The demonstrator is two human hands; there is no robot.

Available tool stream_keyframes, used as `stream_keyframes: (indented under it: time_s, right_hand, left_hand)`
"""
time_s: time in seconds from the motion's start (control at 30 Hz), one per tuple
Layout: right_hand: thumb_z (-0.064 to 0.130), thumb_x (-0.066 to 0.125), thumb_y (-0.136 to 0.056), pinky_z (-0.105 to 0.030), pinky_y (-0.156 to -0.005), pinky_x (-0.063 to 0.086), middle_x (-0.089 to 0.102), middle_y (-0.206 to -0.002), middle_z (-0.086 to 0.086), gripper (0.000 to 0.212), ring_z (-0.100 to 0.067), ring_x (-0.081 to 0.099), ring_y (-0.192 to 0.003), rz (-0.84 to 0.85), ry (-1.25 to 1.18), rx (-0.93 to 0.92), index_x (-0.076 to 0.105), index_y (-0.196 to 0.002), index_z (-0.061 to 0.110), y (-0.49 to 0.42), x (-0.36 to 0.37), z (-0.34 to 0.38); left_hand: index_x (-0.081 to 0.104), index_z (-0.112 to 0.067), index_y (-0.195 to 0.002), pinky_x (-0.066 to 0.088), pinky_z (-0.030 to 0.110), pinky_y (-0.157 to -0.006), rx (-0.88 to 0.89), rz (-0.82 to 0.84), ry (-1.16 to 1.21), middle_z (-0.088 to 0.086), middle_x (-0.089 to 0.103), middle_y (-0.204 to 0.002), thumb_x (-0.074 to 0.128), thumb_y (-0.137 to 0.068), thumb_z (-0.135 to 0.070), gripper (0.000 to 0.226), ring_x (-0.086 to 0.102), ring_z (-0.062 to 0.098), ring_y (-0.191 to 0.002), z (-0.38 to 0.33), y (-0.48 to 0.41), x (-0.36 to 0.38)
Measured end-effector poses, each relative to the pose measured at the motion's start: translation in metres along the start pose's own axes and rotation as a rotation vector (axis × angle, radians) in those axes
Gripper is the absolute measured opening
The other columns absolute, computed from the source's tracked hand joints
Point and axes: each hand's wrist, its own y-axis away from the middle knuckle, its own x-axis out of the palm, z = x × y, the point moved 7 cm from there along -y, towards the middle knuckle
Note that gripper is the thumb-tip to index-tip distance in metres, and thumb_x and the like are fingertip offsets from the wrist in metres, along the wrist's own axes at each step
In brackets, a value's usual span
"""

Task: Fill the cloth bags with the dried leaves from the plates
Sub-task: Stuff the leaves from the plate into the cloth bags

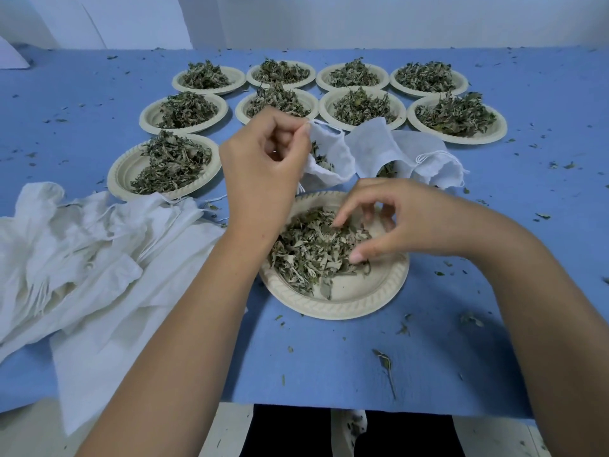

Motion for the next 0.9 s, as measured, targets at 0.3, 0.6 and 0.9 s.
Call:
stream_keyframes:
  time_s: [0.3, 0.6, 0.9]
  right_hand:
    - [0.013, 0.079, -0.074, -0.004, -0.07, 0.033, 0.059, -0.105, 0.003, 0.025, 0.016, 0.045, -0.076, 0.125, 0.246, -0.176, 0.072, -0.098, 0.019, -0.008, 0.038, 0.02]
    - [-0.002, 0.069, -0.074, -0.043, -0.08, 0.051, 0.071, -0.09, 0.008, 0.024, -0.023, 0.066, -0.082, -0.15, 0.048, -0.234, 0.075, -0.088, 0.016, -0.002, 0.004, 0.026]
    - [-0.012, 0.069, -0.075, -0.019, -0.073, 0.054, 0.072, -0.08, 0.01, 0.031, -0.007, 0.069, -0.079, -0.532, -0.58, -0.385, 0.066, -0.092, 0.014, 0.008, -0.032, 0.023]
  left_hand:
    - [0.068, -0.004, -0.084, 0.05, 0.045, -0.057, 0.0, 0.027, -0.002, 0.012, 0.063, -0.065, 0.063, -0.09, -0.008, 0.008, 0.058, 0.031, -0.058, 0.0, 0.001, 0.002]
    - [0.068, -0.007, -0.083, 0.051, 0.044, -0.057, -0.016, 0.013, 0.001, 0.011, 0.063, -0.065, 0.064, -0.089, -0.008, 0.008, 0.058, 0.031, -0.057, 0.0, 0.001, 0.001]
    - [0.069, -0.013, -0.083, 0.051, 0.03, -0.057, -0.054, 0.129, 0.02, 0.005, 0.065, -0.067, 0.068, -0.089, -0.01, 0.007, 0.06, 0.021, -0.058, 0.006, 0.002, 0.011]
